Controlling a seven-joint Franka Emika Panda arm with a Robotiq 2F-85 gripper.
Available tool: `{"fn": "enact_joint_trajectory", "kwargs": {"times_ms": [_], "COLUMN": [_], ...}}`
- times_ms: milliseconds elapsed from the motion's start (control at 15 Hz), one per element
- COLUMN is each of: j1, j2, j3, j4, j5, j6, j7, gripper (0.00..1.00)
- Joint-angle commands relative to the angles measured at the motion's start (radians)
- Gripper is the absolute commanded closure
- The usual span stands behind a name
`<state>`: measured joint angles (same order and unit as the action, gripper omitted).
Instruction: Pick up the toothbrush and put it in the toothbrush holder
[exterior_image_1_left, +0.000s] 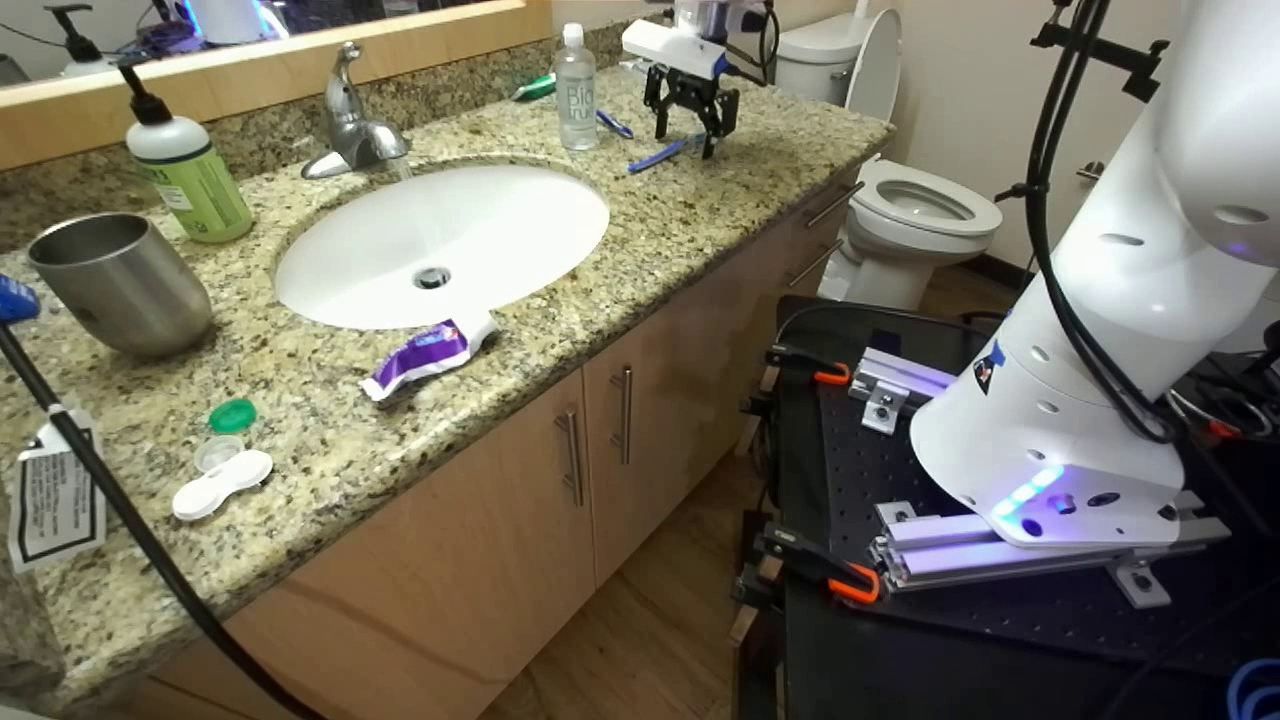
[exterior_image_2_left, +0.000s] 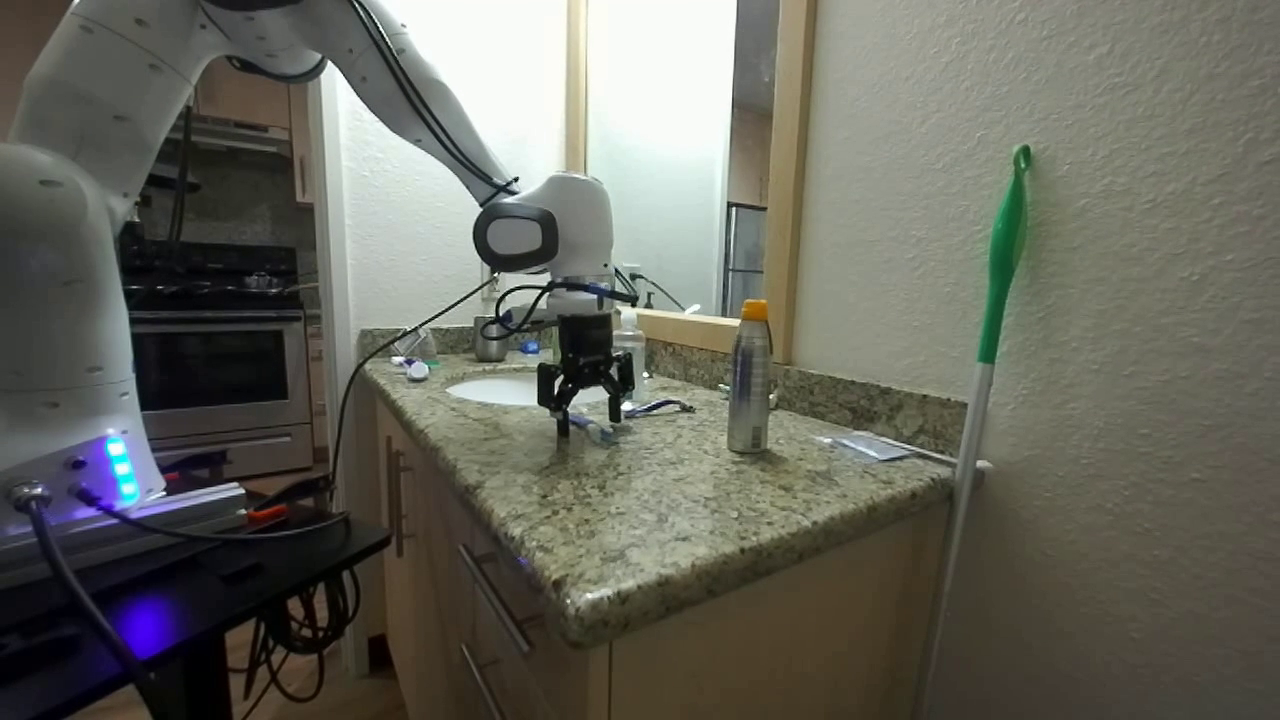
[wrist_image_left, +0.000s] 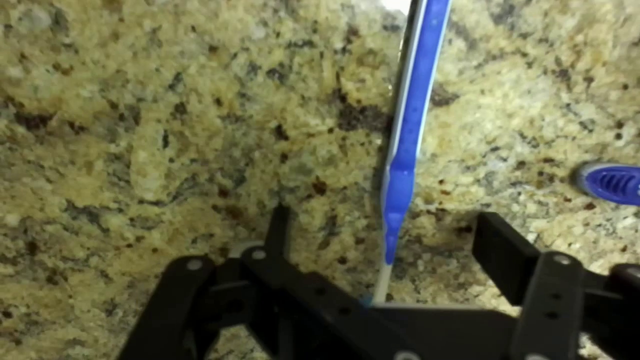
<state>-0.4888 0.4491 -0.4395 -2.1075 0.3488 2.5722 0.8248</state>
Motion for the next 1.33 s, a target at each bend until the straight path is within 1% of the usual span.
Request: {"fn": "enact_joint_trajectory", "kwargs": {"times_ms": [0,67,133,200,400,533,600,733,867,1000,1067,1133,1267], "j1": [0.012,0.015,0.013,0.012,0.014,0.017,0.018,0.032,0.054,0.087,0.114,0.151,0.233], "j2": [0.007,0.010,0.008,0.008,0.002,0.002,0.001,-0.007,-0.043,-0.103,-0.143,-0.189,-0.270], "j3": [-0.023,-0.030,-0.031,-0.031,-0.037,-0.040,-0.039,-0.048,-0.056,-0.067,-0.083,-0.113,-0.189], "j4": [0.012,0.016,0.014,0.017,0.017,0.015,0.014,0.005,-0.014,-0.043,-0.059,-0.080,-0.118], "j5": [-0.007,-0.010,-0.007,-0.006,-0.007,-0.004,-0.002,-0.016,-0.029,-0.052,-0.082,-0.133,-0.279], "j6": [-0.028,-0.033,-0.043,-0.053,-0.073,-0.060,-0.053,-0.018,0.053,0.152,0.198,0.231,0.298], "j7": [0.014,0.022,0.022,0.021,0.027,0.037,0.040,0.057,0.061,0.055,0.053,0.063,0.095], "gripper": [0.37,0.46,0.51,0.59,0.79,0.95,0.99,1.00,0.98,0.98,0.98,0.98,0.98]}}
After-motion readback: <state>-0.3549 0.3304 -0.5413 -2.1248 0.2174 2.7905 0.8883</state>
